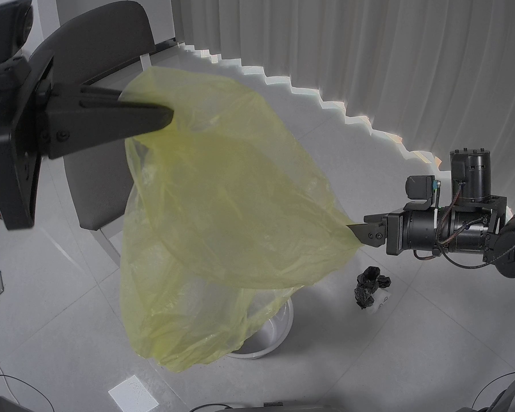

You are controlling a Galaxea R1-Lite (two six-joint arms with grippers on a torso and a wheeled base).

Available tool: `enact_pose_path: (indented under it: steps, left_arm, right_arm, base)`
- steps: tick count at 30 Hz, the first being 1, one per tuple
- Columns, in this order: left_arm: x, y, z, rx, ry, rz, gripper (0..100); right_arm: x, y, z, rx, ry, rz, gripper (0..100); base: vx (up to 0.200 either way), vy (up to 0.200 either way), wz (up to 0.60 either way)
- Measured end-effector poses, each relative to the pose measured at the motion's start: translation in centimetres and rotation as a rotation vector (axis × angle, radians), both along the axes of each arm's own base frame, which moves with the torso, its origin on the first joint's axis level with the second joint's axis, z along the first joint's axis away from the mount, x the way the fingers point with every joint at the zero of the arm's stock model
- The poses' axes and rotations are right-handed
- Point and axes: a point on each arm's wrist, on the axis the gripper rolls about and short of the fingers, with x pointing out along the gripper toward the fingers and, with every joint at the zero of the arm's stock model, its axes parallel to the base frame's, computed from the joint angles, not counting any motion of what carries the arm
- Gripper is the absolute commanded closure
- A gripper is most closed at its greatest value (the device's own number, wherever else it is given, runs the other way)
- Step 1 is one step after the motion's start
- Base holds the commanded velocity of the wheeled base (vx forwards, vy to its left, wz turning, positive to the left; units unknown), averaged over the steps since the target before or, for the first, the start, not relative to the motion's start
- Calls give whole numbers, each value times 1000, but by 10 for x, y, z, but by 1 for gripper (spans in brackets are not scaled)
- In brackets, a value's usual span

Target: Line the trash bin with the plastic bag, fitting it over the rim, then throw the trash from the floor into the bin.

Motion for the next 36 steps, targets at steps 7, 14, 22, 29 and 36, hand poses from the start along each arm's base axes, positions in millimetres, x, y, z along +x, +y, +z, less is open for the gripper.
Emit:
enact_pose_path:
  steps: [7, 14, 22, 29, 36]
  left_arm:
    - [0, 0, 0, -1, -1, -1, 100]
    - [-2, -2, 1, -5, -5, -16, 100]
    - [-3, -4, 2, -15, -16, -27, 100]
    - [-2, -5, 2, -15, -15, -31, 100]
    - [-1, -6, -1, -9, -9, -31, 100]
  right_arm:
    - [2, 1, -4, -4, 13, 4, 0]
    - [18, 2, -11, -6, 21, -14, 0]
    - [40, 3, -12, 5, 16, -36, 0]
    - [50, 7, -21, 3, 32, -27, 100]
    - [52, 7, -23, 2, 40, -29, 100]
  base:
    - [0, 0, 0]
    - [0, 0, 0]
    - [0, 0, 0]
    - [0, 0, 0]
    - [0, 0, 0]
